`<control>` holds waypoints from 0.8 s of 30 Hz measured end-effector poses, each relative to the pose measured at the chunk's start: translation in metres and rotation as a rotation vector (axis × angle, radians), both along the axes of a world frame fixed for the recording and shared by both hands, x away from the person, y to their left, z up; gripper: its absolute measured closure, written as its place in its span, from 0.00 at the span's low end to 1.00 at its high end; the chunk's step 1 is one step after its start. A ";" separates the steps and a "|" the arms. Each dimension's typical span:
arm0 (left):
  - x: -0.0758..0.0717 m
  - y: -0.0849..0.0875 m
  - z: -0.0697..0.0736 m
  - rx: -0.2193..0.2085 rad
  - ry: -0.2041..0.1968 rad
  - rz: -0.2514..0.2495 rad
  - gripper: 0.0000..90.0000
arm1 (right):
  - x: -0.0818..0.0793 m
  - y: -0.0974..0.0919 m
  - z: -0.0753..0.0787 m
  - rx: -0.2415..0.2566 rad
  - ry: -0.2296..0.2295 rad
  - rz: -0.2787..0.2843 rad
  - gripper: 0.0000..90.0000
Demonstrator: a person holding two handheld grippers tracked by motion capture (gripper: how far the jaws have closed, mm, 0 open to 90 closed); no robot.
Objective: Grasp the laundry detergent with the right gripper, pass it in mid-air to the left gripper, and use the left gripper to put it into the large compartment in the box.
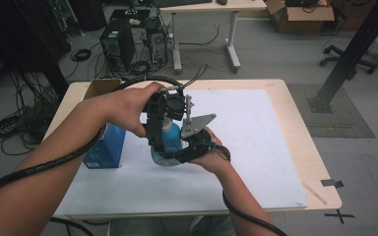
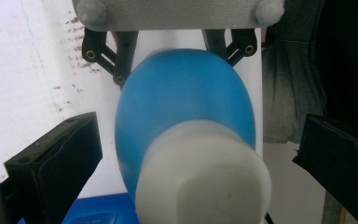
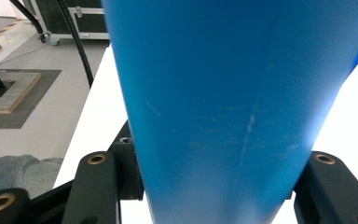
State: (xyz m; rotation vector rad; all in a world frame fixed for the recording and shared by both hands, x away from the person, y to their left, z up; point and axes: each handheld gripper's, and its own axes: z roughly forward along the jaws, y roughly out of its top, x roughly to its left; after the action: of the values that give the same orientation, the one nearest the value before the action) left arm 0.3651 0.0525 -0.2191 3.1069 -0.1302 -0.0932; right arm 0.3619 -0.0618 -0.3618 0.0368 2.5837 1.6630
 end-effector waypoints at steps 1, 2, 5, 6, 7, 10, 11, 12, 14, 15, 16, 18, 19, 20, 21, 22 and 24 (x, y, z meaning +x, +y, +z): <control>0.000 0.000 0.000 -0.001 -0.002 0.000 0.00 | 0.000 0.000 0.001 -0.001 -0.001 0.000 0.50; 0.000 0.000 -0.001 0.000 -0.004 0.000 0.00 | 0.000 0.000 0.001 0.000 -0.004 0.000 0.50; 0.000 0.000 -0.002 0.002 -0.008 0.006 0.00 | -0.001 0.000 0.002 -0.001 -0.003 0.001 0.50; 0.000 -0.001 -0.002 0.004 -0.011 0.002 0.00 | -0.001 0.000 0.002 -0.001 -0.005 0.001 0.50; 0.001 -0.001 -0.001 0.008 -0.011 0.001 0.00 | -0.001 0.000 0.003 0.000 -0.007 0.000 0.50; 0.000 -0.002 -0.002 0.011 -0.017 0.003 0.00 | -0.001 0.000 0.003 0.002 -0.007 -0.001 0.50; 0.000 -0.002 -0.002 0.013 -0.019 0.003 0.00 | -0.001 0.000 0.003 0.002 -0.006 -0.001 0.50; 0.000 -0.002 -0.002 0.014 -0.023 0.003 0.00 | -0.001 0.000 0.003 0.002 -0.005 -0.001 0.50; 0.000 -0.002 -0.002 0.014 -0.029 0.004 0.01 | -0.001 -0.001 0.003 0.004 -0.004 -0.002 0.50; 0.000 -0.002 -0.002 0.015 -0.033 0.006 0.02 | -0.001 -0.001 0.003 0.005 -0.003 -0.001 0.50; 0.000 -0.002 -0.002 0.014 -0.036 0.012 0.03 | -0.001 -0.001 0.003 0.005 -0.006 -0.001 0.50; 0.000 -0.002 -0.002 0.017 -0.039 0.012 0.05 | -0.001 -0.001 0.003 0.006 -0.006 -0.002 0.50; 0.000 -0.003 -0.002 0.026 -0.039 0.012 0.07 | -0.002 -0.001 0.003 0.007 -0.005 -0.003 0.50; 0.000 -0.002 -0.003 0.028 -0.043 0.013 0.08 | -0.002 -0.001 0.003 0.006 -0.006 -0.004 0.50; 0.000 -0.002 -0.003 0.029 -0.043 0.016 0.08 | -0.002 -0.001 0.003 0.005 -0.008 -0.003 0.50; 0.000 -0.002 -0.004 0.030 -0.044 0.016 0.08 | -0.002 -0.001 0.003 0.005 -0.008 -0.003 0.50; 0.000 -0.002 -0.004 0.032 -0.043 0.019 0.09 | -0.001 -0.001 0.003 0.007 -0.015 -0.002 0.50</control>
State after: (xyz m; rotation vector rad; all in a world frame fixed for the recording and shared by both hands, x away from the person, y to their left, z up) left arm 0.3646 0.0506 -0.2231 3.1427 -0.1008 -0.0275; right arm 0.3607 -0.0625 -0.3584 0.0271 2.5662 1.6654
